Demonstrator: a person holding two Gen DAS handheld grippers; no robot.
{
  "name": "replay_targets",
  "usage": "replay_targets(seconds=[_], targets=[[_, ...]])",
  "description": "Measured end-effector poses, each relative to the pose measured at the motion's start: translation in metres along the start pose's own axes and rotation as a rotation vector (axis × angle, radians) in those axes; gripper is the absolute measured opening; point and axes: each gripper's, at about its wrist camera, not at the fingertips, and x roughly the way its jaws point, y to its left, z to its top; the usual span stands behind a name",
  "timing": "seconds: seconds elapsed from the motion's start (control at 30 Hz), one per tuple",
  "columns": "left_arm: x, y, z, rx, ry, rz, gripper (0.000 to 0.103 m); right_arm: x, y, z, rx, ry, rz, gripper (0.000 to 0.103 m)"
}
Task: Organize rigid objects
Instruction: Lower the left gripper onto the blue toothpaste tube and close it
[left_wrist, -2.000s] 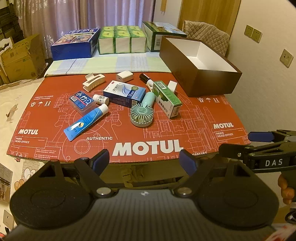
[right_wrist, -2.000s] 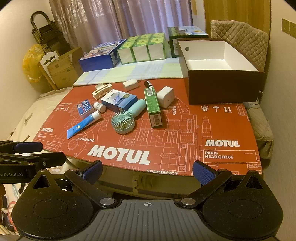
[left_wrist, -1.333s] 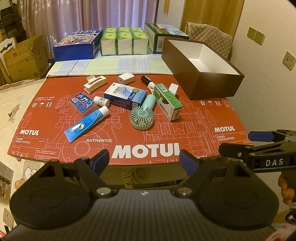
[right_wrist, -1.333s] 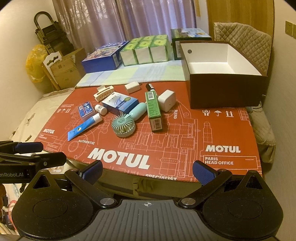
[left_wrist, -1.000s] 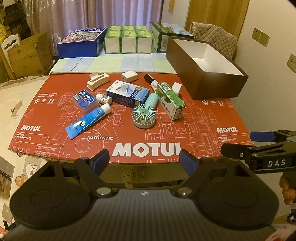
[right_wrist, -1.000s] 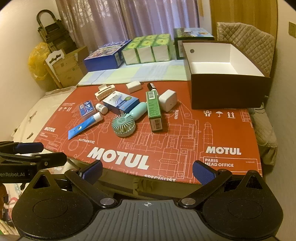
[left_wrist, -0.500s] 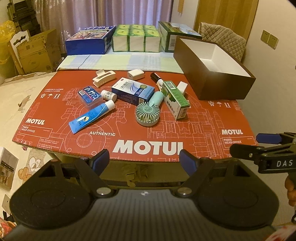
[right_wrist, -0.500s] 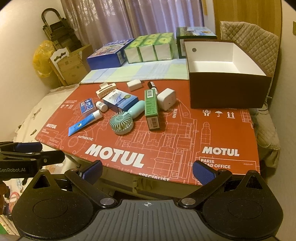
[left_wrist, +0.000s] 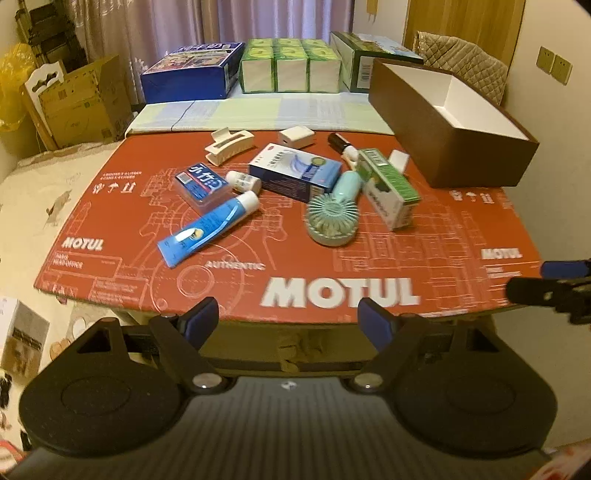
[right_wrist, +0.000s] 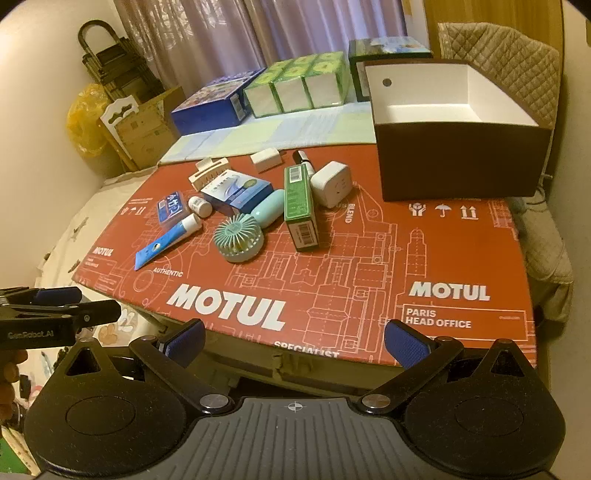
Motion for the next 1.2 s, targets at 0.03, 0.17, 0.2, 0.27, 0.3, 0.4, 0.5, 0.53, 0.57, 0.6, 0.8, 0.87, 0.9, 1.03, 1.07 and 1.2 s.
replay_targets(seconds=[0.03,0.17,0.2,0.27,0.3,0.4,0.5,0.53,0.57,0.6,0.8,0.87,0.9,1.03,1.07,1.2], targets=[[0.005,0.005,0.001,0.012,-0.005,0.000,0.079,0.002,0.000,0.001,0.000,-0.001,0.001,0.101],[0.031,0.026,0.009,0.062,-0.021,-0.014,0.078,0.011,0.000,0.006,0.005,-0.023,-0.024,0.101],[0.039,0.032,0.013,0.074,-0.023,-0.017,0.078,0.013,-0.001,0.009,0.011,-0.028,-0.031,0.101],[0.055,0.044,0.020,0.092,-0.023,-0.022,0.077,0.018,-0.003,0.014,0.033,-0.034,-0.055,0.101],[0.062,0.049,0.024,0.100,-0.022,-0.024,0.077,0.021,-0.004,0.017,0.048,-0.036,-0.068,0.101],[0.087,0.066,0.037,0.130,-0.013,-0.034,0.075,0.033,-0.008,0.028,0.094,-0.031,-0.097,0.101],[0.113,0.079,0.048,0.177,0.009,-0.055,0.074,0.046,-0.008,0.037,0.116,-0.032,-0.124,0.101],[0.122,0.083,0.052,0.193,0.021,-0.056,0.073,0.051,-0.007,0.039,0.129,-0.031,-0.132,0.101],[0.130,0.086,0.055,0.210,0.034,-0.060,0.066,0.055,-0.008,0.041,0.141,-0.030,-0.136,0.101],[0.138,0.088,0.058,0.225,0.043,-0.064,0.063,0.059,-0.008,0.044,0.154,-0.026,-0.137,0.101],[0.168,0.100,0.068,0.259,0.066,-0.091,0.061,0.079,-0.007,0.056,0.187,-0.006,-0.161,0.101],[0.173,0.102,0.070,0.264,0.071,-0.104,0.061,0.085,-0.007,0.059,0.195,-0.001,-0.170,0.101],[0.176,0.103,0.070,0.265,0.078,-0.111,0.061,0.086,-0.007,0.060,0.197,0.000,-0.175,0.101],[0.184,0.104,0.069,0.249,0.099,-0.146,0.054,0.092,-0.007,0.064,0.208,0.006,-0.192,0.101],[0.184,0.103,0.069,0.243,0.100,-0.152,0.052,0.093,-0.008,0.064,0.209,0.007,-0.196,0.101],[0.180,0.096,0.067,0.224,0.117,-0.181,0.040,0.096,-0.010,0.067,0.214,0.011,-0.207,0.101]])
